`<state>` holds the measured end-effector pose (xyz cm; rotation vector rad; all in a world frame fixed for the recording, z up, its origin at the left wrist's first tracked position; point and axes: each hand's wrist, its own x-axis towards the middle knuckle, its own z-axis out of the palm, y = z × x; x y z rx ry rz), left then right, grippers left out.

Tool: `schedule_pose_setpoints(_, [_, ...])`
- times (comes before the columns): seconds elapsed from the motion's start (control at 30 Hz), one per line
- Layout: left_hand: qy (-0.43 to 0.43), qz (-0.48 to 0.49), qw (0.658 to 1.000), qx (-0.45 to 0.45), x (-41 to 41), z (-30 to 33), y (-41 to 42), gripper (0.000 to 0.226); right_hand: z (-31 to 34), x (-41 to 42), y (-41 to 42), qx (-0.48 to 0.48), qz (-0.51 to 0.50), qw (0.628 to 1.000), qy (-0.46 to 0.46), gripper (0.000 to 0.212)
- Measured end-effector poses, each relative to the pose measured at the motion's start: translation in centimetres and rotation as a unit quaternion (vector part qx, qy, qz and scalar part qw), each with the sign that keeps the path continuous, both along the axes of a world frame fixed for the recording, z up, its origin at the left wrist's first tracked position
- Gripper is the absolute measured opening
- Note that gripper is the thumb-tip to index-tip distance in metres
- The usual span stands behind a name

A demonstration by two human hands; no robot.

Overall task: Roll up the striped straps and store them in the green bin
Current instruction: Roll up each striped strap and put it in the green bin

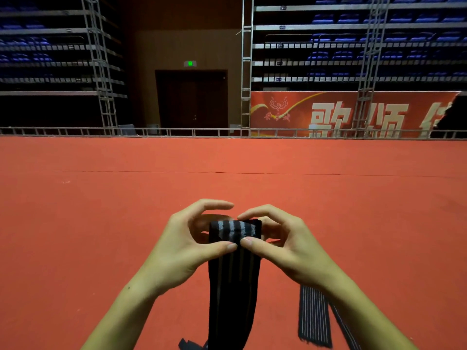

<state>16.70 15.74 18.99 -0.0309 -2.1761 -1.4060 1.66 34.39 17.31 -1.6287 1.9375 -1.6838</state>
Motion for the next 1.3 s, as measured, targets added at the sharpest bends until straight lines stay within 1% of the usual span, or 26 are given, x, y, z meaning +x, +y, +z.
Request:
schedule_pose_setpoints(0.13, [0.006,0.004,0.999,-0.034,0.1,-0.4,-0.2,0.042,-0.3,0.1,-0.3,-0.047,-0.003,0.999,-0.018,0.030])
schedule_pose_setpoints(0.27, [-0.014,-0.006,1.000,0.026,-0.2,-0.4,0.3,0.029,-0.3,0.3,-0.8,-0.072,-0.024,0.997,-0.015,0.035])
schedule_pose_setpoints(0.37, [-0.028,-0.004,0.998,0.052,-0.3,-0.2,0.2,0.027,-0.4,0.6,-1.1,-0.081,-0.034,0.996,0.005,0.039])
schedule_pose_setpoints(0.5, [-0.030,-0.019,0.995,0.094,-0.5,-0.1,0.3,0.028,-0.5,0.6,-1.1,-0.087,-0.047,0.995,0.021,0.039])
schedule_pose_setpoints(0.67, [-0.015,-0.023,0.994,0.109,-0.3,-0.2,0.3,0.017,-0.7,0.7,-0.8,-0.100,-0.032,0.994,0.016,0.035])
schedule_pose_setpoints(0.77, [-0.002,-0.021,0.995,0.102,-0.1,-0.4,0.1,0.020,-0.9,0.6,-0.4,-0.085,-0.007,0.996,-0.015,0.039])
schedule_pose_setpoints(0.9, [0.012,-0.011,0.998,0.052,0.1,-0.7,-0.1,0.030,-0.3,0.3,0.5,-0.030,0.006,0.996,-0.078,0.037])
schedule_pose_setpoints(1.0, [0.028,-0.012,1.000,-0.007,0.1,-0.9,-0.3,0.038,-0.1,0.3,0.7,-0.005,0.008,0.997,-0.075,0.036])
schedule_pose_setpoints(1.07, [0.041,-0.019,0.999,-0.021,0.1,-1.1,-0.4,0.042,-0.1,0.4,0.7,-0.012,0.011,0.997,-0.069,0.037])
schedule_pose_setpoints(1.13, [0.052,-0.017,0.998,-0.017,0.0,-1.2,-0.5,0.046,-0.1,0.5,0.6,-0.039,0.009,0.997,-0.065,0.039])
schedule_pose_setpoints(1.2, [0.052,-0.009,0.999,0.011,0.0,-1.1,-0.4,0.051,0.0,0.6,0.5,-0.061,0.000,0.997,-0.056,0.040])
schedule_pose_setpoints(1.3, [0.055,0.013,0.998,0.039,-0.1,-0.7,-0.2,0.050,-0.1,0.7,0.2,-0.080,-0.008,0.996,-0.033,0.044])
